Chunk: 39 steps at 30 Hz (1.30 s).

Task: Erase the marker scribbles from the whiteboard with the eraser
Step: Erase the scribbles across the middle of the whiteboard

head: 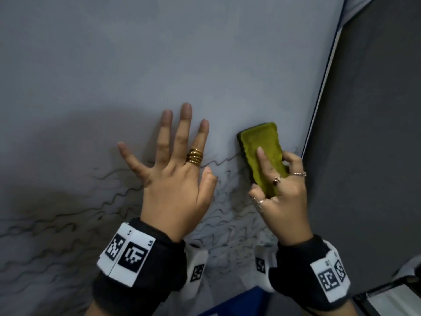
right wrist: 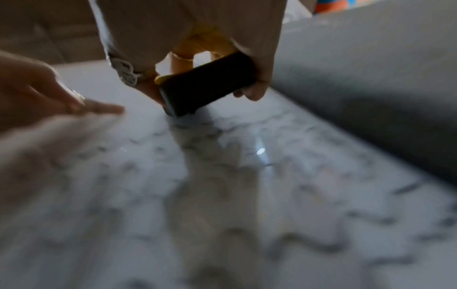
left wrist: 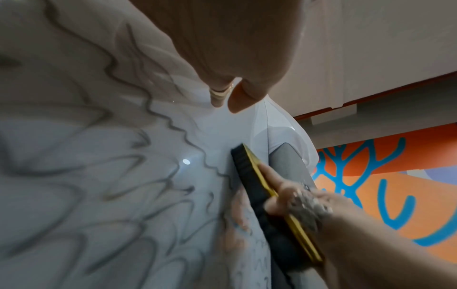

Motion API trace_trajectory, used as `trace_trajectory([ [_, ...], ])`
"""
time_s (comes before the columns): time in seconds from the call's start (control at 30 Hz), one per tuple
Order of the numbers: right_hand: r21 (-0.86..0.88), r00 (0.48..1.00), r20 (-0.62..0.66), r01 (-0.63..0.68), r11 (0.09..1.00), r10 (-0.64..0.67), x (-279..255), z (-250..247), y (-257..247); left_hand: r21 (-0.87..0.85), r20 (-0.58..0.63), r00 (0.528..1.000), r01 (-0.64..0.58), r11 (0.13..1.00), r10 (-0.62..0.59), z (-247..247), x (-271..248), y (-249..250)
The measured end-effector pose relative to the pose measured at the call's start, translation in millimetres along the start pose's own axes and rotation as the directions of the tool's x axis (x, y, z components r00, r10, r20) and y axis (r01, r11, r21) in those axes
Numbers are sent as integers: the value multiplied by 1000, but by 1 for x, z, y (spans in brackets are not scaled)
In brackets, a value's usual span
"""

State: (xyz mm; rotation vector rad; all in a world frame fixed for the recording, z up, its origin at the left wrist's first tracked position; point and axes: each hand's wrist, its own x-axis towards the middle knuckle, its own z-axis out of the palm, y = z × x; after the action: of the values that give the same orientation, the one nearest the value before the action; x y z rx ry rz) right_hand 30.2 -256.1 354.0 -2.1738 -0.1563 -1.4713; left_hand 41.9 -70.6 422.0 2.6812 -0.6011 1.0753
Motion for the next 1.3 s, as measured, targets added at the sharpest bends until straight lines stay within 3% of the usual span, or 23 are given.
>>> trace_trajectory([
  [0.17,114,976,201,64,991,-87,-19,13,-23,-12,4,1000,10,1000,-10,1,-1,2],
  [0.3,-5,989,89,116,993,-115,-17,3,-5,-165,-29,997,-73,983,69,1,-3,-13],
  [0.37,-23,992,-14,122,992,-123,-2,6,-8,-229,-61,997,-51,972,38,-3,-8,-19],
  [0.5,17,984,-105,149,989,-146,17,27,-36,-146,-90,995,27,989,-41,-4,-20,-26],
  [0.7,-2,968,41,248,969,-247,-15,21,-39,-67,-148,986,70,995,-80,-7,-37,-46],
  [0.83,51,968,-103,234,971,-227,20,14,-39,-12,-145,970,195,981,-195,-6,-48,-63],
  [0.93,139,962,-45,274,952,-271,21,35,-69,-18,-148,954,260,965,-260,-2,-47,-64],
  [1.07,148,938,54,332,932,-343,6,40,-60,-17,-143,958,249,968,-249,-2,-49,-68],
  [1.2,142,941,11,334,932,-339,20,34,-48,19,-128,964,239,971,-235,-10,-51,-71],
  [1.3,179,950,-25,309,934,-310,11,54,-72,4,-132,963,238,971,-236,-15,-51,-69],
])
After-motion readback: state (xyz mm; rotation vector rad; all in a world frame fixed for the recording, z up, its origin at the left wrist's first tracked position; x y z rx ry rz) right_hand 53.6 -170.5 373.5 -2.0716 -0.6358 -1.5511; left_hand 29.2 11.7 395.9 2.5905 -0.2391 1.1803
